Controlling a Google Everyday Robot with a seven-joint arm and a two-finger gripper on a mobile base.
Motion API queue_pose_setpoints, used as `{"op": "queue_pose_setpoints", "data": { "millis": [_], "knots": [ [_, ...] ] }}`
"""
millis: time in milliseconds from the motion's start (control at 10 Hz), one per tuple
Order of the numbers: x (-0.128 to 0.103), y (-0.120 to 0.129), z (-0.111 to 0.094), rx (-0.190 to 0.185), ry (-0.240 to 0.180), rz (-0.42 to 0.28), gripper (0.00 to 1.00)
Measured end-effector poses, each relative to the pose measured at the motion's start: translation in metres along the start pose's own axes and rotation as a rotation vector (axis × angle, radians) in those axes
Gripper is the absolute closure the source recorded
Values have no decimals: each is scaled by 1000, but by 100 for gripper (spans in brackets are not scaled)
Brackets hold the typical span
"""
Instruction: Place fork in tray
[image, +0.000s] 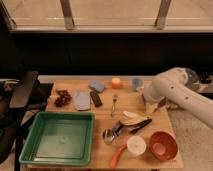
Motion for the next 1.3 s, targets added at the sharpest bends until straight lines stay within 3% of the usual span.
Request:
{"op": "queue_pose_setpoints", "data": {
  "millis": [400, 700, 1000, 1300],
  "knots": [
    [-66, -34, 29, -30, -68, -188, 20],
    [-126, -44, 45, -136, -181, -386, 20],
    [-134, -42, 46, -160, -201, -422, 20],
    [-134, -51, 55, -156, -167, -444, 20]
  ]
}}
